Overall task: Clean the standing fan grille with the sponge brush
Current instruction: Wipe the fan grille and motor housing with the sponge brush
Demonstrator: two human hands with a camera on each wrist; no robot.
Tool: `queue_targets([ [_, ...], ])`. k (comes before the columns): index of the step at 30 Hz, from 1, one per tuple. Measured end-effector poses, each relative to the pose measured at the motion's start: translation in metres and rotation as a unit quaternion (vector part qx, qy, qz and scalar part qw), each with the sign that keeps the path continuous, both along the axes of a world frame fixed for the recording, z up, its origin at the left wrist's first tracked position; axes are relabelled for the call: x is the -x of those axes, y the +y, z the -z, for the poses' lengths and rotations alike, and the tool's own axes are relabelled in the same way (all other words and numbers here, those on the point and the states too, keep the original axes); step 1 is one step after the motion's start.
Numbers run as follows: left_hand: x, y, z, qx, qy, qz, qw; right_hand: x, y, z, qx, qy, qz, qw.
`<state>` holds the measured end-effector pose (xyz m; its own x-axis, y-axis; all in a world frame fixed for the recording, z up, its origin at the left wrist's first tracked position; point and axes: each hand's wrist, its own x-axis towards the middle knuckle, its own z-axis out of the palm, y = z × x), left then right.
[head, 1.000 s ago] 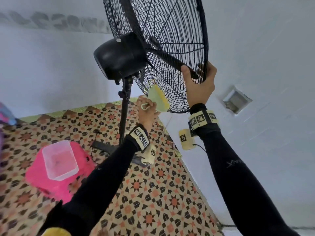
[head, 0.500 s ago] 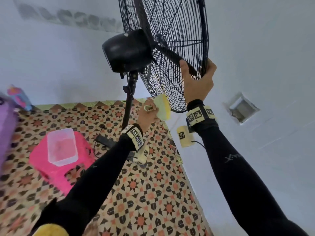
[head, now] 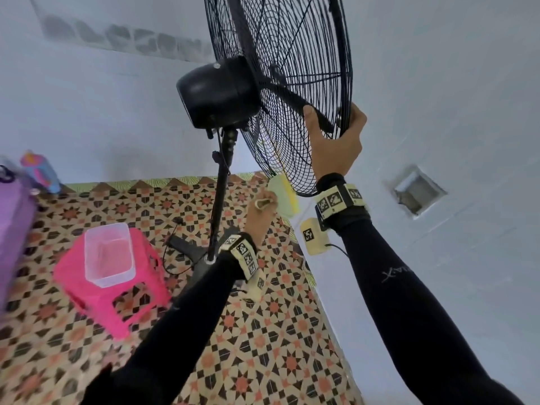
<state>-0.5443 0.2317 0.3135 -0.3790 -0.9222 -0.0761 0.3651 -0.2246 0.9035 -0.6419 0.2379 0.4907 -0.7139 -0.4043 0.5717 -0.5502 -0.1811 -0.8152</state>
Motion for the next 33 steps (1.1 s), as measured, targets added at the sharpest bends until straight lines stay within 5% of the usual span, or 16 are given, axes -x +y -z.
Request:
queue_targets([
  [5,-0.005,-0.012,-0.008,-0.124,0.088,0.047,0.987,0.003,0.004,0.001,-0.003,-0.001,-0.002,1.0],
  [12,-0.012,-0.007,-0.003,-0.158,-0.03,0.106,0.981,-0.002,0.003,0.0,-0.003,0.011,0.0,1.0],
  [17,0.025,0.011,-0.008,-0.198,-0.035,0.197,0.959,0.002,0.004,0.001,-0.006,0.01,-0.007,1.0],
  [24,0.03,0.017,-0.011,-0.179,0.025,0.162,0.97,0.009,0.005,-0.001,-0.014,0.027,-0.017,0.999],
  [30,0.012,0.024,0.022,-0.171,0.107,0.006,0.979,0.006,0.001,0.001,0.004,0.022,-0.013,1.0],
  [33,0.018,0.025,0.015,-0.17,0.077,0.046,0.981,0.008,0.003,0.004,0.002,0.021,-0.009,1.0],
])
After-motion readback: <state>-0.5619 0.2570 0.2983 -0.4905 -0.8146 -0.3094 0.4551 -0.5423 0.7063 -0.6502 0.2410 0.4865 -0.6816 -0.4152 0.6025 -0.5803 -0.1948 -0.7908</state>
